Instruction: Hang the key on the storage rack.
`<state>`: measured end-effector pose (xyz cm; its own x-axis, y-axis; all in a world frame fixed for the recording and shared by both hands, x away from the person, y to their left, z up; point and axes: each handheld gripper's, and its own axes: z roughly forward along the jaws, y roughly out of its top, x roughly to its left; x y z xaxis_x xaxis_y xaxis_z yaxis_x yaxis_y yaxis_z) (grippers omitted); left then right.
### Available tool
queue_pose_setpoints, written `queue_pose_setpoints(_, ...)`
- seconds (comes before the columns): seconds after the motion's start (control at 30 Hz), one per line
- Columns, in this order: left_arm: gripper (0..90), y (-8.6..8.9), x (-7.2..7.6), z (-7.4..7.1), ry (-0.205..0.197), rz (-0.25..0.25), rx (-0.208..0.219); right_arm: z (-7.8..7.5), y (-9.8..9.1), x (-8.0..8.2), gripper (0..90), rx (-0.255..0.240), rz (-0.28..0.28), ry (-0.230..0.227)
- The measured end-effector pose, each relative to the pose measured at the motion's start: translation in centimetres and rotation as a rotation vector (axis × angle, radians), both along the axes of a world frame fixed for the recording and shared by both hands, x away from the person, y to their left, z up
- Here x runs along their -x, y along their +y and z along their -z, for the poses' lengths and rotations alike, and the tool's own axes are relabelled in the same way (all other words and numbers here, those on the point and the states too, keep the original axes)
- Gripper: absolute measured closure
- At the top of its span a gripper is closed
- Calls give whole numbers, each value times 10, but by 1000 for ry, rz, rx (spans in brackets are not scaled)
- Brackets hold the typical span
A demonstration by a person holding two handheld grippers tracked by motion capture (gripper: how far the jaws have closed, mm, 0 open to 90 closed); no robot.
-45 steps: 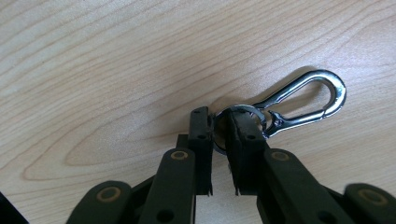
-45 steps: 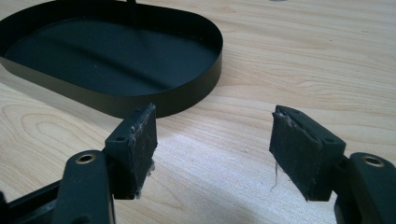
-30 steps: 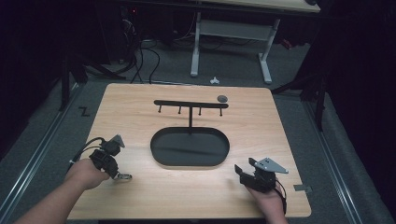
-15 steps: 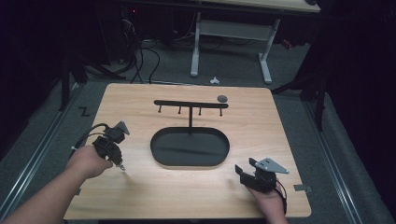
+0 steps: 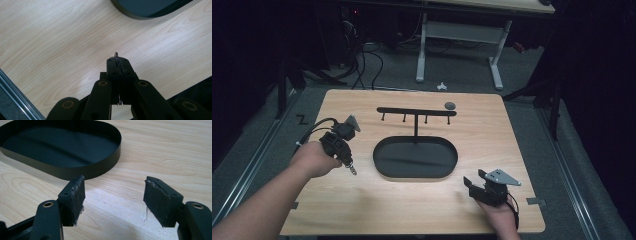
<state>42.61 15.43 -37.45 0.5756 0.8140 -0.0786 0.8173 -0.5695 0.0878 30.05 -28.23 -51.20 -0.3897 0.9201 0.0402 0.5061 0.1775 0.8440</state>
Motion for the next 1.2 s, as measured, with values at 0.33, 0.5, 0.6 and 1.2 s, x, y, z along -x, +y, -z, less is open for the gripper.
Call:
queue_pose_setpoints(0.33,883,-22,-9,-15,40,-84,63,0,-1,0,338,-2,3,6)
queue_pose_setpoints(0.5,883,-32,-16,-13,74,-172,49,0,0,0,339,-2,-1,4)
queue_pose_setpoints(0.6,883,-35,-21,-15,98,-225,41,0,0,1,339,-4,0,3)
queue_pose_setpoints(1.2,884,-75,-48,-59,42,-303,58,-1,-1,-1,339,-12,-4,0)
